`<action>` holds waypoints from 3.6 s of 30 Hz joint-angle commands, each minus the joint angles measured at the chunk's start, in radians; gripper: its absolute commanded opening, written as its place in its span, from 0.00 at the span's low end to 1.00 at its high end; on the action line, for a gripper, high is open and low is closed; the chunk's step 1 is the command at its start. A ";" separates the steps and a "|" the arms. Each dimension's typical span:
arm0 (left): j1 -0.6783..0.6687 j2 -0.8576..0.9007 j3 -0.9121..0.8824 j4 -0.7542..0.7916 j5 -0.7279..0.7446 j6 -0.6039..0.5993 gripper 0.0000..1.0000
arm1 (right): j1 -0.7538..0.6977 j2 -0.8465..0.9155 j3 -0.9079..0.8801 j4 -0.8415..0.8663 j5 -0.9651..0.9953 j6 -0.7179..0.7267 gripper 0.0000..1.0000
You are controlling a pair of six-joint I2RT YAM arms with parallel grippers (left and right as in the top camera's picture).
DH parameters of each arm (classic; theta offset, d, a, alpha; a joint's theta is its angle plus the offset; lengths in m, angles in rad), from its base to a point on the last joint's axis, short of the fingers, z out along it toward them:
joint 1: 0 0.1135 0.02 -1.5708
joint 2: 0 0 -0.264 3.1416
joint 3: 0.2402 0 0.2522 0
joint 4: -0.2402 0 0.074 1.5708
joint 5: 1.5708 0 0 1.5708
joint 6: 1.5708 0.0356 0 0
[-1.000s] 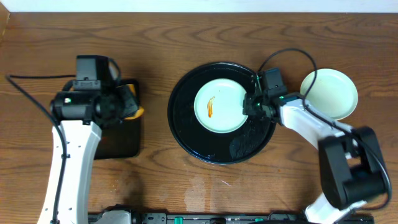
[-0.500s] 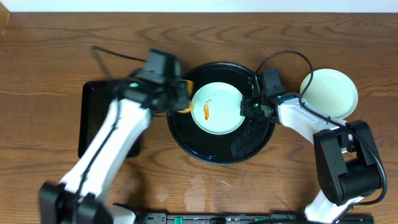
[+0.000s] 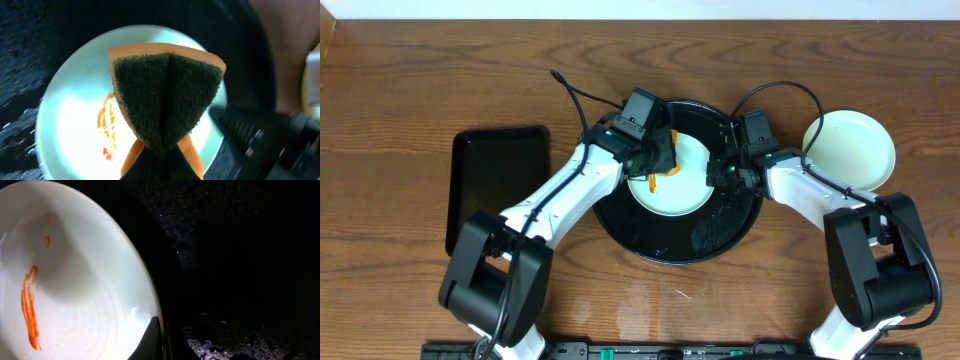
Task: Clean dirty plates on tray and stack at the side
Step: 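Bring the left gripper with the sponge onto the sauce-smeared plate, then wipe the plate with the sponge in the left gripper while right holds it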
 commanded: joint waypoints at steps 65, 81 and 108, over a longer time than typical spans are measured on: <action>0.019 0.263 0.026 0.170 0.116 -0.069 0.08 | 0.013 0.029 0.005 -0.016 -0.006 -0.010 0.02; 0.196 0.141 0.027 -0.025 -0.146 0.041 0.08 | 0.013 0.029 0.005 -0.035 -0.005 -0.010 0.01; 0.066 -0.019 -0.003 -0.091 0.075 0.001 0.08 | 0.013 0.028 0.005 -0.019 -0.007 -0.010 0.01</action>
